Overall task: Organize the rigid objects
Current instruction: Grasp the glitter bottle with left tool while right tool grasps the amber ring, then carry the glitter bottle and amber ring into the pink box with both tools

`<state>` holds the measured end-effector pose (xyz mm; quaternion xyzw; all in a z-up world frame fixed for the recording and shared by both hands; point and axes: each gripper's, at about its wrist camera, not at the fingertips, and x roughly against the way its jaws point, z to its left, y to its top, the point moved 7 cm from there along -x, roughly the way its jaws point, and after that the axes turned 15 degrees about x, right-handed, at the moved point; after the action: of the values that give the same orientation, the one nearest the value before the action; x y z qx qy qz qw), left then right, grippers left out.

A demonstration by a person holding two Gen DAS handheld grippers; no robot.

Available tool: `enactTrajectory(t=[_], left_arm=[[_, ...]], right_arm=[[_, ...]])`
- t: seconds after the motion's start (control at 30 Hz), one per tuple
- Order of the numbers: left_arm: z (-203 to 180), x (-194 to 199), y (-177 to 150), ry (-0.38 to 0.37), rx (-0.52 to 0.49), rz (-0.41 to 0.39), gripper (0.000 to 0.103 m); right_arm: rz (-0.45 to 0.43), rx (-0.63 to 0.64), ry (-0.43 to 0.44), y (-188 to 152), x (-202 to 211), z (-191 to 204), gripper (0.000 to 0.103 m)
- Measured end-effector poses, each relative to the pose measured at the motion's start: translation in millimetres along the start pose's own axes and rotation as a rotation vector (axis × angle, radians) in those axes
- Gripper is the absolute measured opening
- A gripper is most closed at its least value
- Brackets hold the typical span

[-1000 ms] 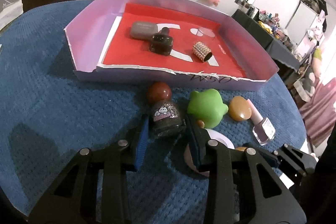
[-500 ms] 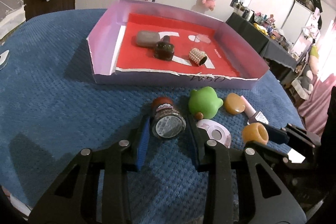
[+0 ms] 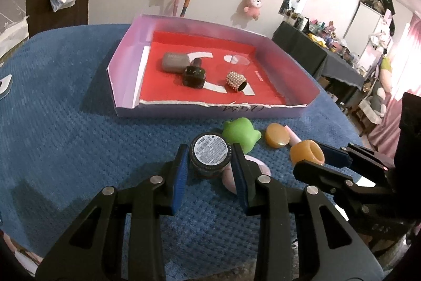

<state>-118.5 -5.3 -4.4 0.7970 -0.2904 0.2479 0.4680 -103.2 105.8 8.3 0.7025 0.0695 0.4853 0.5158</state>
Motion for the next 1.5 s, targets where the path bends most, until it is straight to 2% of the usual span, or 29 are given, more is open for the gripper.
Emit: enactTrajectory(t=[0.53,1.0,1.5], left_arm=[[-12,5,19,-0.024,-0.029,-0.038,0.030],[-19,-5,39,-0.039,-0.051,-0.043,0.030],[-17,-34,50,-0.058,-0.059,0.013,0.030]], right_arm=[[-0.031,0.000,0.013,22,5,-11,0.040],[-0.039,0.006,-0.016,44,0,-38,0.040],[-0.007,-0.035,0.006,58,-28,-63,0.040]])
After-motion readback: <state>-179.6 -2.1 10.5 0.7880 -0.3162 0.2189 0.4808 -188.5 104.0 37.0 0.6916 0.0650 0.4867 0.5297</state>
